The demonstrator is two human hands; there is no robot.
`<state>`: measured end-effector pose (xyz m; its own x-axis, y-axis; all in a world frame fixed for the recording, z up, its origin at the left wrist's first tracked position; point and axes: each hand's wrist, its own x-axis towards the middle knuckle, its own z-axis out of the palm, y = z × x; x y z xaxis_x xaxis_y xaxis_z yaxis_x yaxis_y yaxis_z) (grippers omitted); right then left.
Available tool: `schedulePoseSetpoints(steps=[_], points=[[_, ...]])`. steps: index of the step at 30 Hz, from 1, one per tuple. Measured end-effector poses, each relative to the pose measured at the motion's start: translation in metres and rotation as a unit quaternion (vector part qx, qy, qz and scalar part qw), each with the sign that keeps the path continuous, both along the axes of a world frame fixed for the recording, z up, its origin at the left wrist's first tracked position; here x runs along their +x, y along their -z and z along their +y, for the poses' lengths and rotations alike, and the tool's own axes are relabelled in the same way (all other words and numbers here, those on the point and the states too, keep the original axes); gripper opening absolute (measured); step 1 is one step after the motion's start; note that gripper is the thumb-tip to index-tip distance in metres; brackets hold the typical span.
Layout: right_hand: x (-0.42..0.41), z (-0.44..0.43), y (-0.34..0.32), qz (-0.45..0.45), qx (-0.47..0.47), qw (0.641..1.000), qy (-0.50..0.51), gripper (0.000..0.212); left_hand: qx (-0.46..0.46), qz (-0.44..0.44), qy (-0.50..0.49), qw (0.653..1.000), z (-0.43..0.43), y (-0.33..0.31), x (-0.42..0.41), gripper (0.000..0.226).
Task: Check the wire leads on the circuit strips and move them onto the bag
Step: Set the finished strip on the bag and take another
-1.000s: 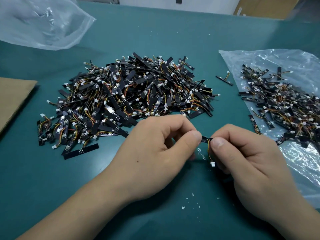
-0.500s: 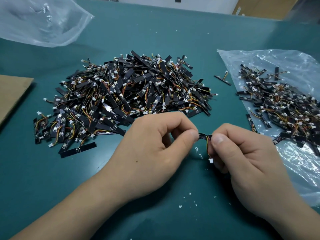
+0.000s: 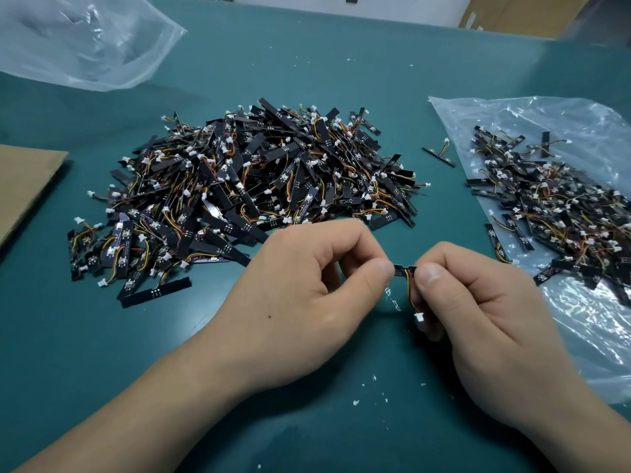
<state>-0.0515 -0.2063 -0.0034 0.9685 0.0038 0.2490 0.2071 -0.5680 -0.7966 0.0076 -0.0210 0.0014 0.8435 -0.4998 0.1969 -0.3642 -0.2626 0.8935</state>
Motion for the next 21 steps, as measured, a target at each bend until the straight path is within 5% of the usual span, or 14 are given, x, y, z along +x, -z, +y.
schedulePoseSetpoints(steps=[21], points=[[0.0002,0.0007,0.0000,0.018,-0.029,0.999,-0.006,0.034,0.011,-0.022,-0.030,0.999,-0.0024,-0.0013,-0.0031,0.020]])
